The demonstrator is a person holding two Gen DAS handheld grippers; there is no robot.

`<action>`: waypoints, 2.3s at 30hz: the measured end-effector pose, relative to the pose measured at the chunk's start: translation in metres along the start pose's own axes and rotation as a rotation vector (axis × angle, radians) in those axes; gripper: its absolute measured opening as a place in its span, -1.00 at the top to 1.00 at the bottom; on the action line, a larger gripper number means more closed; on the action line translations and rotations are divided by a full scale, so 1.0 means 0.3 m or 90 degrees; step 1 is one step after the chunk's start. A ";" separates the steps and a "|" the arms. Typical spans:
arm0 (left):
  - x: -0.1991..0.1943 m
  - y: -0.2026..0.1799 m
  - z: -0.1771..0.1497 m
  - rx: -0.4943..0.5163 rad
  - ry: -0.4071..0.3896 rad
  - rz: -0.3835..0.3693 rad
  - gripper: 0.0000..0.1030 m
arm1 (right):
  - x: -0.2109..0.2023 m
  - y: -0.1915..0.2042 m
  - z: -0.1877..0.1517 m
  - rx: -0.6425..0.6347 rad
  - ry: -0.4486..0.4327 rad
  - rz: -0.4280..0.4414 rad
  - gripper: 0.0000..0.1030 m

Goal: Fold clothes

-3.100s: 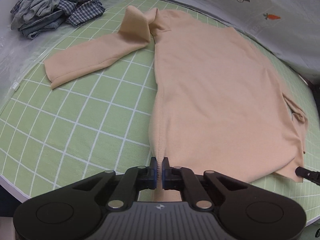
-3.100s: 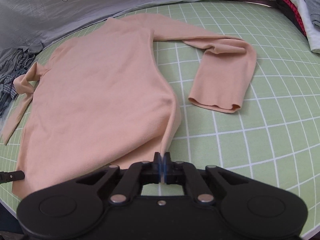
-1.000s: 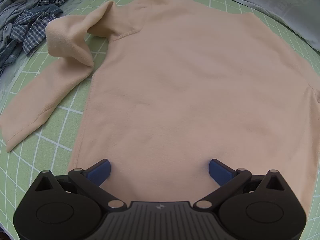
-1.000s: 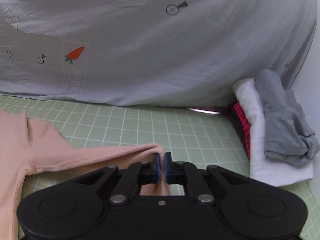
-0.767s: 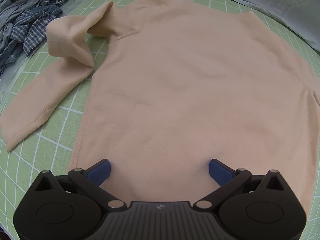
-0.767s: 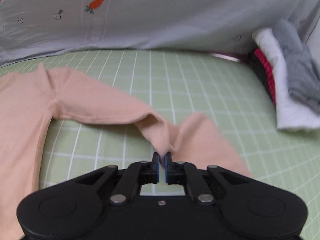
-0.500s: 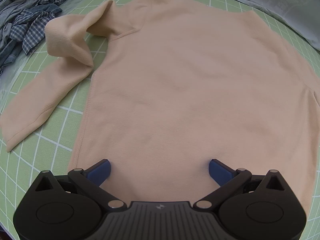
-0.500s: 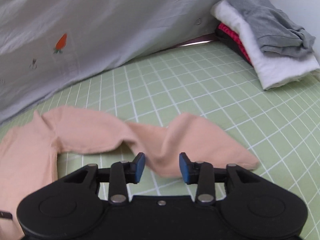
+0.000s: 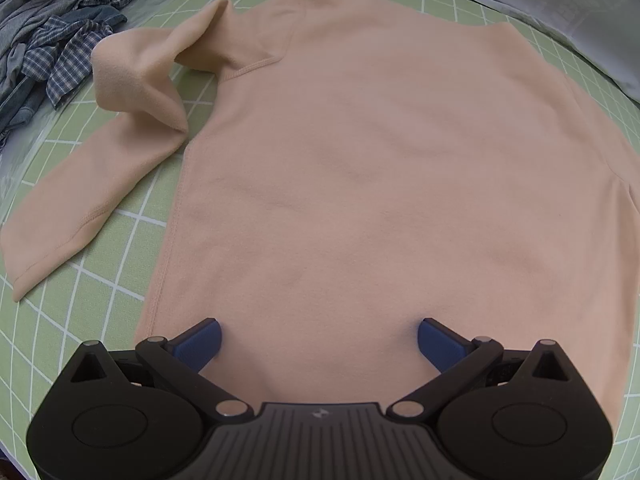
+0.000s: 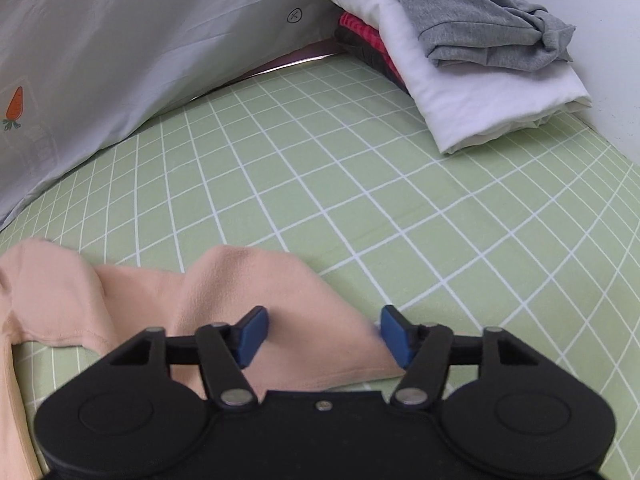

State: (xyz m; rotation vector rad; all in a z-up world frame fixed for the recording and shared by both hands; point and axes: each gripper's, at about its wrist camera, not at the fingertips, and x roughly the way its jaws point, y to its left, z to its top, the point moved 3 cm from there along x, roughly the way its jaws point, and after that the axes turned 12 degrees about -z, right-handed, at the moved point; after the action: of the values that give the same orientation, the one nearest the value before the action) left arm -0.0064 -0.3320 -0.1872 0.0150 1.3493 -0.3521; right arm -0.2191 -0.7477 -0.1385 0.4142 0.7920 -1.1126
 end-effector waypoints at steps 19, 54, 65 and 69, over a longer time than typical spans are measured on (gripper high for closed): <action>-0.003 -0.122 -0.097 -0.002 -0.010 0.000 -1.00 | 0.024 -0.129 -0.058 0.015 0.026 -0.159 0.04; -0.342 1.004 0.063 -0.079 -0.134 -0.027 -0.63 | -0.656 0.602 -0.774 -0.198 0.078 0.095 -1.00; -0.277 1.035 0.187 0.005 -0.125 -0.086 -0.07 | -0.664 0.648 -0.826 -0.097 0.105 -0.011 -1.00; -0.270 1.004 0.181 0.057 -0.128 -0.074 -0.04 | -0.666 0.670 -0.833 -0.081 0.106 -0.026 -1.00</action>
State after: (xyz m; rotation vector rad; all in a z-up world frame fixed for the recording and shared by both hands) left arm 0.1084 -0.0388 -0.1551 -0.0232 1.1373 -0.4987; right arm -0.1681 -0.3749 -0.1727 0.3881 1.0170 -1.0682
